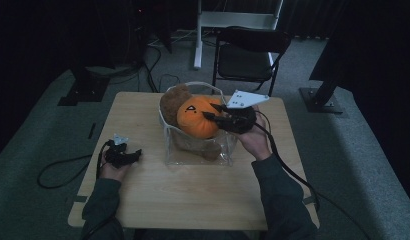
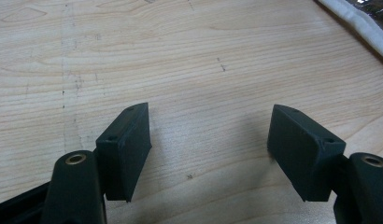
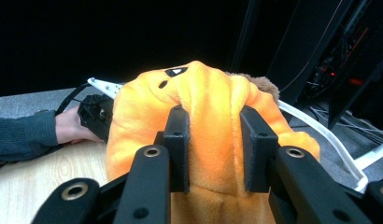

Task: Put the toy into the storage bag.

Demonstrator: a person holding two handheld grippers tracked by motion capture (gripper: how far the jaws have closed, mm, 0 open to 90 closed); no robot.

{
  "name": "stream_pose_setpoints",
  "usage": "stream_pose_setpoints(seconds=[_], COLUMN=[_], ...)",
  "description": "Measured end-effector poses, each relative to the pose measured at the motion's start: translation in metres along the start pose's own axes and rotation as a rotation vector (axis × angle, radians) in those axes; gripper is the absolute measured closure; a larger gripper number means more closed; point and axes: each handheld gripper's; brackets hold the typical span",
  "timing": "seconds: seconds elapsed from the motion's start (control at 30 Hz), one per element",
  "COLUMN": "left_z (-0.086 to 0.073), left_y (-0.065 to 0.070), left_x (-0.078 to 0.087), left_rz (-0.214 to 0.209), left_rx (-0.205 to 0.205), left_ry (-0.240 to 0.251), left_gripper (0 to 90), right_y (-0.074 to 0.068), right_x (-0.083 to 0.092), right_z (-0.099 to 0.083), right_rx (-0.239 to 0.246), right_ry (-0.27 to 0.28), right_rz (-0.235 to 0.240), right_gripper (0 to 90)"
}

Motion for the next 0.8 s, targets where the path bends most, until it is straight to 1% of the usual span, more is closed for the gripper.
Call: stream_pose_setpoints(seconds=[0.2, 0.8], left_z=[0.000, 0.000], left_y=[0.000, 0.000], left_x=[0.000, 0.000], left_rz=[0.000, 0.000], left_rx=[0.000, 0.000], left_ry=[0.000, 0.000], left_gripper=[30.6, 30.6], right_y=[-0.001, 0.001], right_x=[-0.001, 0.001], right_z=[-0.002, -0.015], right_rx=[-0.001, -0.017], right_ry=[-0.001, -0.026], right_rz=[0.004, -0.010], right_gripper=[67.9, 67.8])
Point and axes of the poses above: each handheld gripper's, and its own axes: x roughly backward along the jaws, z roughly out of its top, y roughly to its right, and after that the axes turned 1 degree about -y, right-handed
